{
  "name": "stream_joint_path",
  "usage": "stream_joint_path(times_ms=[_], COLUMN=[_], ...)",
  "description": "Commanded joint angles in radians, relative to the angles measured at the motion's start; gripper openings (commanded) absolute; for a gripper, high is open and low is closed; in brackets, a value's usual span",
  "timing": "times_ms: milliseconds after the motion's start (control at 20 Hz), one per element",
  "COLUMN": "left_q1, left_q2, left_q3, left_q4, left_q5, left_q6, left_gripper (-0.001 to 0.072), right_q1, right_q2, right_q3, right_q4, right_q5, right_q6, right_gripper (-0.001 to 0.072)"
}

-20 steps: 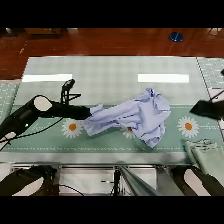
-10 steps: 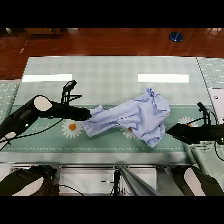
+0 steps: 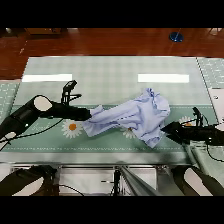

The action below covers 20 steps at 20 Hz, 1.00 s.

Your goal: Fold the shirts.

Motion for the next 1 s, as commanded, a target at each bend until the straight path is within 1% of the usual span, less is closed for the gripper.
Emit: stream_joint_path(times_ms=[0,100,150,200,250,300,400,500,550,650,750,850,950], left_q1=[0.0,0.0,0.0,0.003,0.012,0.024,0.068,0.132,0.169,0.249,0.316,0.354,0.364], left_q2=[0.0,0.0,0.0,0.0,0.002,0.008,0.041,0.101,0.135,0.206,0.269,0.317,0.347], left_q3=[0.001,0.001,0.001,0.003,0.009,0.022,0.087,0.191,0.253,0.393,0.533,0.667,0.789], left_q4=[0.0,0.0,0.001,0.001,0.0,0.001,0.013,0.035,0.046,0.063,0.068,0.068,0.07], left_q5=[0.001,0.001,0.001,0.001,-0.001,-0.003,-0.015,-0.018,-0.018,-0.018,-0.019,-0.03,-0.076], left_q6=[0.0,0.0,0.002,0.01,0.009,0.008,0.008,0.007,0.007,0.007,0.007,0.007,0.007], left_gripper=[0.0032,0.0032,0.0032,0.0031,0.0031,0.003,0.0029,0.0029,0.0029,0.0029,0.0029,0.0029,0.0029], right_q1=[0.008,0.071,0.119,0.154,0.175,0.181,0.155,0.098,0.065,-0.005,-0.05,-0.058,-0.058], right_q2=[-0.14,-0.212,-0.246,-0.265,-0.265,-0.248,-0.168,-0.04,0.026,0.147,0.222,0.255,0.257], right_q3=[-0.009,-0.009,-0.008,0.001,0.017,0.044,0.139,0.28,0.36,0.55,0.762,0.959,1.134], right_q4=[0.138,0.183,0.213,0.241,0.264,0.28,0.284,0.313,0.33,0.368,0.373,0.364,0.328], right_q5=[-0.095,-0.139,-0.151,-0.141,-0.108,-0.055,0.071,0.152,0.156,0.118,0.046,-0.031,-0.054], right_q6=[-0.076,-0.083,-0.099,-0.124,-0.147,-0.175,-0.185,-0.166,-0.136,-0.075,-0.002,0.031,0.083], right_gripper=[0.0497,0.036,0.0243,0.0055,0.0027,0.0026,0.0026,0.0026,0.0025,0.0025,0.0025,0.0025,0.0025])
